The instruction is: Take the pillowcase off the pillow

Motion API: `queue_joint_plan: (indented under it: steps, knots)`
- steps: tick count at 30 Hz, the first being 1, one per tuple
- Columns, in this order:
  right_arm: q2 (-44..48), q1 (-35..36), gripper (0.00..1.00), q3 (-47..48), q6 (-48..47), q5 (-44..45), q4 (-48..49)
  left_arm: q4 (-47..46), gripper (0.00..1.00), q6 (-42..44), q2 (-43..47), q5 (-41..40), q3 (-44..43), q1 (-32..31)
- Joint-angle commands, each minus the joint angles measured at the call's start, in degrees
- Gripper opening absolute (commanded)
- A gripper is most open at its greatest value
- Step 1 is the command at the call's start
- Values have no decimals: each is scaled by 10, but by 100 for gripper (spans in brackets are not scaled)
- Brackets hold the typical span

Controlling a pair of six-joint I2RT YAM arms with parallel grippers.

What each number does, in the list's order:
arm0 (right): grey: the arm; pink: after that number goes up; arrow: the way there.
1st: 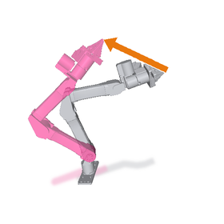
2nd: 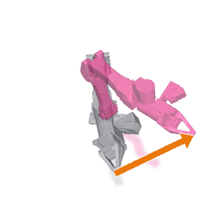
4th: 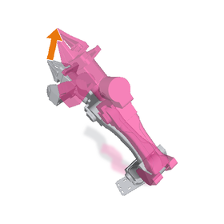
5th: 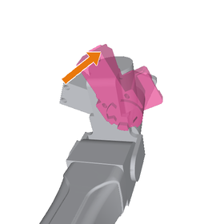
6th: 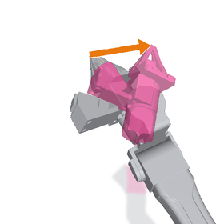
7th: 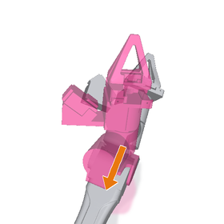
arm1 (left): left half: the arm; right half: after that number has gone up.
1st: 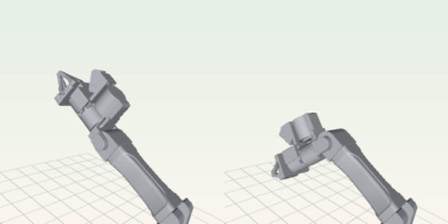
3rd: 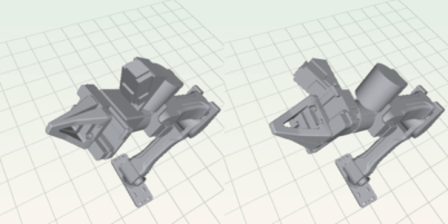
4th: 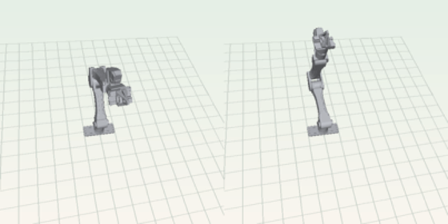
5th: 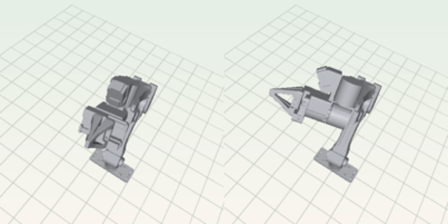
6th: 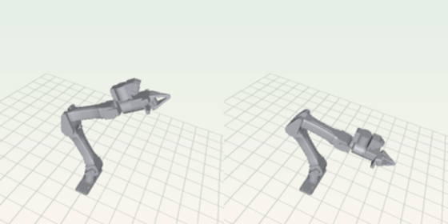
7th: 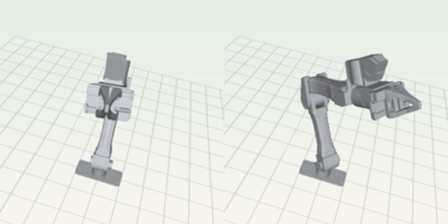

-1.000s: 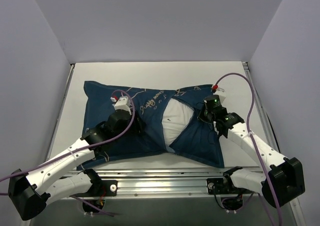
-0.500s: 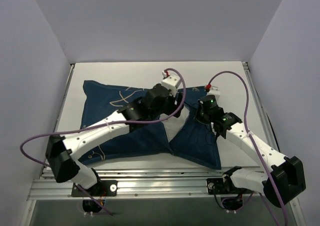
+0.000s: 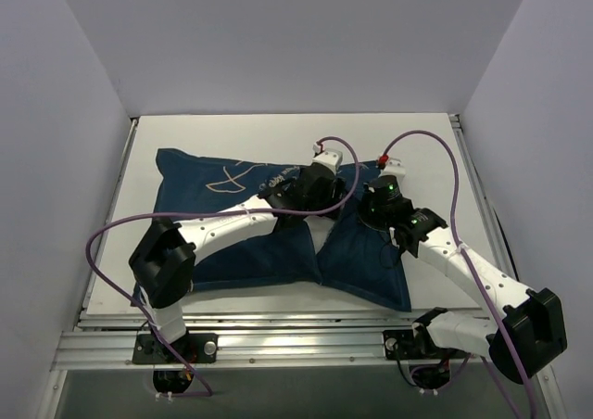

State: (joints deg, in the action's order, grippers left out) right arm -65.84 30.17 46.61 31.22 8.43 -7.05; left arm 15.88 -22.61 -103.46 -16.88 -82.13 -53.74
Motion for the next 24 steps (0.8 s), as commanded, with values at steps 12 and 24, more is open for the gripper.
queue_joint_plan:
  steps: [12, 24]
  knots:
    - [5, 30, 5, 16, -36, -50, 4, -116, 2, -82, 75, 38, 204, 33]
    - [-58, 70, 80, 138, -69, -46, -21, -118, 2, -105, 136, 25, 249, 17]
